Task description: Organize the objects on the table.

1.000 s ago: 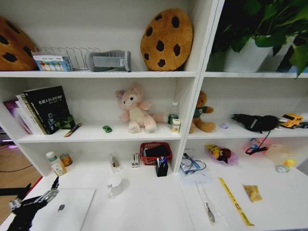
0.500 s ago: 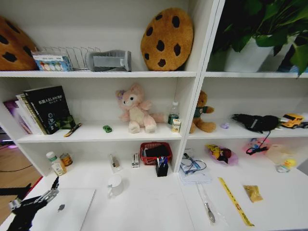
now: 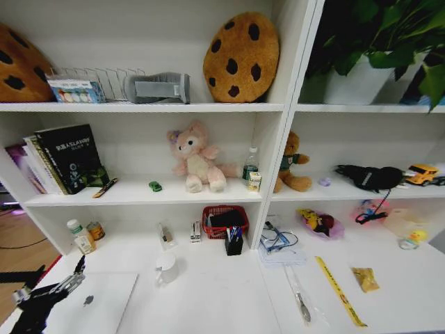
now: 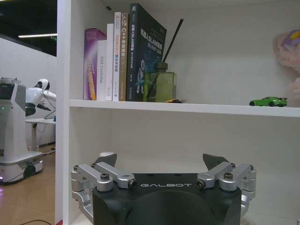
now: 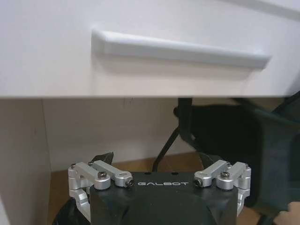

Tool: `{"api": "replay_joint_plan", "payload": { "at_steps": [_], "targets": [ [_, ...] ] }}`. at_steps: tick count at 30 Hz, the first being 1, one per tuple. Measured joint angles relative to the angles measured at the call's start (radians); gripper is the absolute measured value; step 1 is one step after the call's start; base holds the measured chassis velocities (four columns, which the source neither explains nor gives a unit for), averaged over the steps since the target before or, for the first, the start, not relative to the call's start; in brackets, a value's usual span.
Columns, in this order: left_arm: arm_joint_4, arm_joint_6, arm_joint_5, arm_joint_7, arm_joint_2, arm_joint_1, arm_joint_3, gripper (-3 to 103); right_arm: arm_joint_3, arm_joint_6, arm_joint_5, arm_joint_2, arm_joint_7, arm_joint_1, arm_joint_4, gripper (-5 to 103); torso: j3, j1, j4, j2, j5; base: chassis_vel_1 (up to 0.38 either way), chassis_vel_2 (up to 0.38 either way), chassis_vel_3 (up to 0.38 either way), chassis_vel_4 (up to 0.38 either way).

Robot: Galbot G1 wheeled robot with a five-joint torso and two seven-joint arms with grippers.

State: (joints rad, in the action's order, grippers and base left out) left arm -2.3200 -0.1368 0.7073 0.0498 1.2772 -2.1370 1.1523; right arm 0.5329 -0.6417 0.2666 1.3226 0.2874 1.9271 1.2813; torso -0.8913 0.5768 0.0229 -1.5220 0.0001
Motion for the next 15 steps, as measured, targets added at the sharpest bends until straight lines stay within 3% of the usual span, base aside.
{"api": "replay_joint_plan", "payload": {
  "at_steps": [4, 9, 15],
  "targets": [
    [0.0, 0.0, 0.0, 0.0, 0.0, 0.0, 0.0, 100, 0.018, -0.055, -0.012, 0.007, 0.016, 0.13, 0.111, 100, 0.0, 0.0, 0.0001, 0.0, 0.0, 0.0, 0.0, 0.0, 0.0],
    [0.0, 0.0, 0.0, 0.0, 0.0, 0.0, 0.0, 100, 0.042, -0.145, -0.105, 0.019, 0.045, 0.312, 0.308, 100, 0.0, 0.0, 0.0002, 0.0, -0.0002, 0.0, 0.0, 0.0, 0.0],
    [0.0, 0.0, 0.0, 0.0, 0.0, 0.0, 0.0, 100, 0.109, -0.158, -0.109, 0.0, 0.039, 0.377, 0.539, 100, 0.0, 0.0, -0.0001, 0.0, -0.0003, 0.0, 0.0, 0.0, 0.0]
  ]
}}
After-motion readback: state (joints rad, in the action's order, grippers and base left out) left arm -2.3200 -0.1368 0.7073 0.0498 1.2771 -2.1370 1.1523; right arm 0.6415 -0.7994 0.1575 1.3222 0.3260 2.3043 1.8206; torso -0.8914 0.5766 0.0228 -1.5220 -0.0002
